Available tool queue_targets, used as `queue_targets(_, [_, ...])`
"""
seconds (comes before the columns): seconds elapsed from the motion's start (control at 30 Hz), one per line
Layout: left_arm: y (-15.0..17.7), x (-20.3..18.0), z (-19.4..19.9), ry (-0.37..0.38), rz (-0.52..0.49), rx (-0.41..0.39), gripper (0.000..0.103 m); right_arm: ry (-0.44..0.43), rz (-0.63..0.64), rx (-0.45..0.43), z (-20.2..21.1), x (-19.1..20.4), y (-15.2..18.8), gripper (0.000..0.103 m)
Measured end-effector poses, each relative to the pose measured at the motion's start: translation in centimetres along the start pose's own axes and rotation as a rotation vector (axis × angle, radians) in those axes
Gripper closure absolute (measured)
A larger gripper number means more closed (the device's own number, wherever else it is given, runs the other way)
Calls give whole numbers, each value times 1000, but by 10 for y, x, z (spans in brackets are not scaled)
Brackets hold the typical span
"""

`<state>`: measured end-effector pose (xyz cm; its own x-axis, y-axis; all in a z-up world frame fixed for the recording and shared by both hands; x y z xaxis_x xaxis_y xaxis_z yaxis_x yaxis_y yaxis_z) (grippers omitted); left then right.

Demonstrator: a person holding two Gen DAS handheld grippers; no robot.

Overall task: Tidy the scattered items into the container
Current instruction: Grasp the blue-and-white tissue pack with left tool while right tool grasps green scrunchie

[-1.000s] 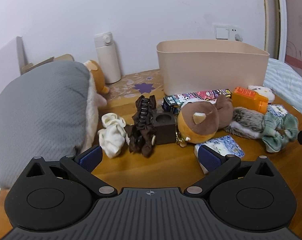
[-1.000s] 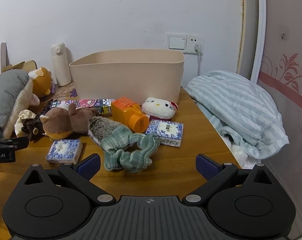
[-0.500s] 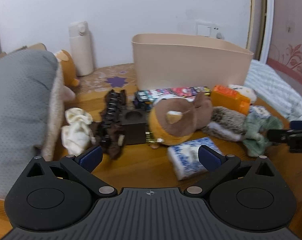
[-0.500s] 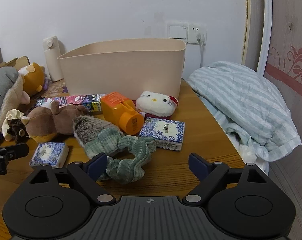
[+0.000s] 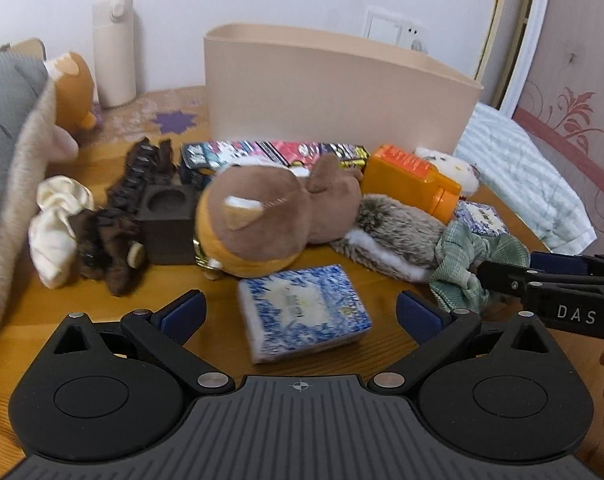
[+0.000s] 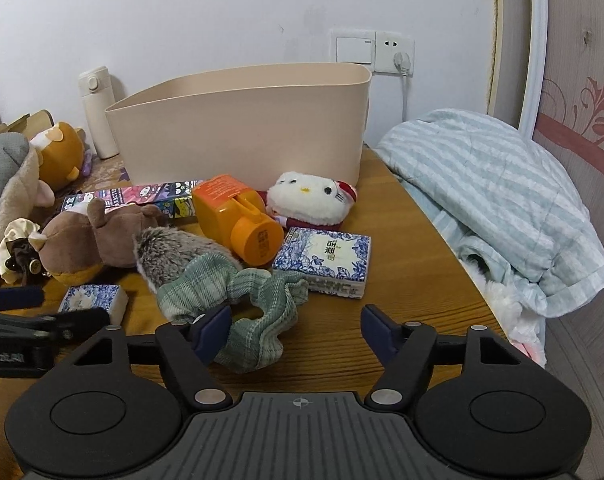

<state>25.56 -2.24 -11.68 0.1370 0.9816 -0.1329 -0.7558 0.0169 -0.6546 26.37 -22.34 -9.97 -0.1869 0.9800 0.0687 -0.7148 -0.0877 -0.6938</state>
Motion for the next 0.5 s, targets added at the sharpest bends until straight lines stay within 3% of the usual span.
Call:
queue_targets(0.13, [0, 0, -8, -34, 20, 23, 2, -2, -4, 8, -5, -3, -2, 39])
queue_targets(0.23, [0, 0, -8, -83, 2, 11, 18, -19, -17, 21, -10, -6, -2, 50])
queue_targets(0.33, [-1, -1, -6, -111, -8, 6, 31, -36, -25, 38, -15, -7, 0, 67])
queue_targets(0.4, [-1, -1, -5, -123, -10, 4, 34, -37, -22, 36, -16, -7, 1, 79])
queue_targets(0.5, [0, -2, -4, -127, -4, -1, 35, -46, -20, 39, -15, -6, 1, 83])
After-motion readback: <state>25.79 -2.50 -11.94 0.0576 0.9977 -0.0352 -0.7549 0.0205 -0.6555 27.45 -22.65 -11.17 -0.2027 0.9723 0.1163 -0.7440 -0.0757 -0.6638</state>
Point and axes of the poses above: each gripper's, at about its wrist camera, not at the fingertips, and z roughly against the way its jaws point, x to its left, y to its underside, the point moved 5 cm from there along -z, roughly the way its jaws point, and after that the axes turned 6 degrees about x, right-handed, at the moved point
